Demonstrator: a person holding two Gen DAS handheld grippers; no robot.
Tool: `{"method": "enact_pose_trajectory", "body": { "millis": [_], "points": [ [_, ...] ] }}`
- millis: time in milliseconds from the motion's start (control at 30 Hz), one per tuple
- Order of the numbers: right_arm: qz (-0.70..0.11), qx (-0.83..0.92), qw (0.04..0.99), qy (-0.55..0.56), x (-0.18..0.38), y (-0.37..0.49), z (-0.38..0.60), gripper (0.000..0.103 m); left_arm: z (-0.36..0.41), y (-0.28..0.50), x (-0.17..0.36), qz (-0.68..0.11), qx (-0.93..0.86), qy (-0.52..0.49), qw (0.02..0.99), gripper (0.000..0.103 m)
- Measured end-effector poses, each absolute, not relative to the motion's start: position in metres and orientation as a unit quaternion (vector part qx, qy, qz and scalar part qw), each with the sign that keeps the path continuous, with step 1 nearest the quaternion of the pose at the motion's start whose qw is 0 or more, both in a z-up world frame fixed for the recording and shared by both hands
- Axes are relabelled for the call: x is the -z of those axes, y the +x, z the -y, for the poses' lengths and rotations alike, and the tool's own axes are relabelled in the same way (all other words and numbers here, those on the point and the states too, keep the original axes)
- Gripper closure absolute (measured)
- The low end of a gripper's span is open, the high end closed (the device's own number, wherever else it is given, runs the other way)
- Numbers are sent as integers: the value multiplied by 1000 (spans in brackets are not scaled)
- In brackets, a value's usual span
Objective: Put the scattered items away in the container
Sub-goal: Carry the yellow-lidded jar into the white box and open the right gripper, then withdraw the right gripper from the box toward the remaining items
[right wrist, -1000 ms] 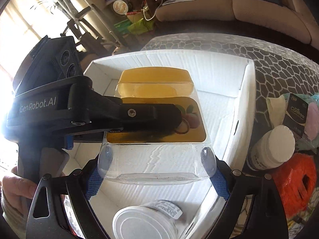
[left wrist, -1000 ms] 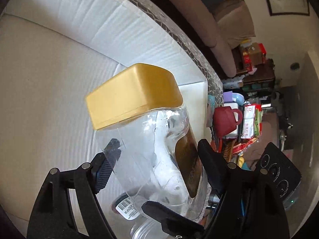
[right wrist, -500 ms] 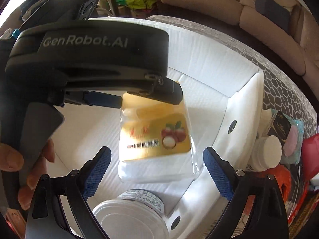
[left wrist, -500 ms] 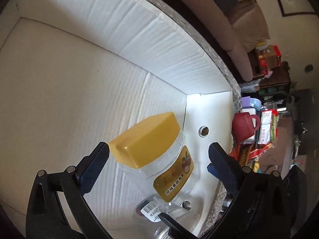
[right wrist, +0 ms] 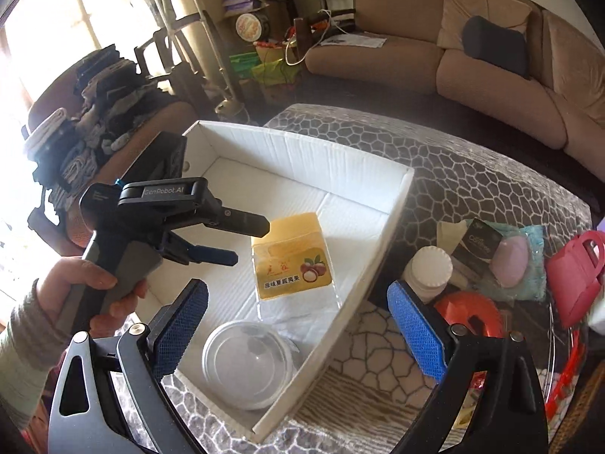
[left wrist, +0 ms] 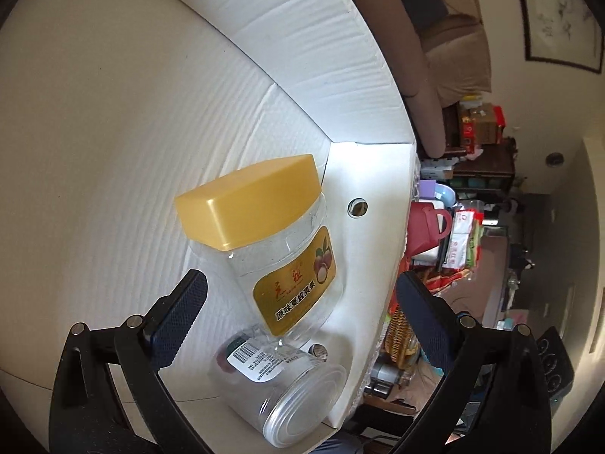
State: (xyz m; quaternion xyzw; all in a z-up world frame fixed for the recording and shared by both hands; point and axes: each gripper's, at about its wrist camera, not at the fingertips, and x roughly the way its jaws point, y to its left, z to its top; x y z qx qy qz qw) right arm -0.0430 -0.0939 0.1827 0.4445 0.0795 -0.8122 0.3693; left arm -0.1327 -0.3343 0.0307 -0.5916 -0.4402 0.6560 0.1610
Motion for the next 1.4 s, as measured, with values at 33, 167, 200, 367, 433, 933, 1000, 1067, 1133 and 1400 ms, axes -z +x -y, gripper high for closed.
{"method": "enact_pose_trajectory", "body": {
  "millis": [33,167,200,367,433,933,1000,1067,1133,1400],
  "points": [
    [-73,813,368,446,-184,-44,91,4,331,-136,-28,444,-652,-592,165,0],
    [-71,815,357,451,-176,-49,70,3,315,-152,-20,439,-649,-598,167,0],
    [-71,814,356,454,-172,-50,67,3,311,-158,-20,431,-653,-601,164,0],
    [-76,816,345,458,-161,-55,55,3,300,-186,-20,395,-673,-608,146,0],
    [-75,816,347,456,-160,-55,53,3,301,-196,-24,388,-686,-600,137,0],
    [-67,811,372,448,-159,-44,54,3,294,-199,-33,383,-689,-595,155,0],
    [-70,811,371,446,-158,-41,53,3,298,-182,-39,385,-681,-601,167,0],
    [-68,812,369,446,-157,-38,49,3,300,-166,-41,399,-662,-606,187,0],
    [-59,811,370,449,-155,-35,46,3,301,-153,-43,407,-645,-614,203,0],
    [-58,812,371,447,-157,-21,43,3,273,-155,-37,426,-591,-639,245,0]
  ]
}}
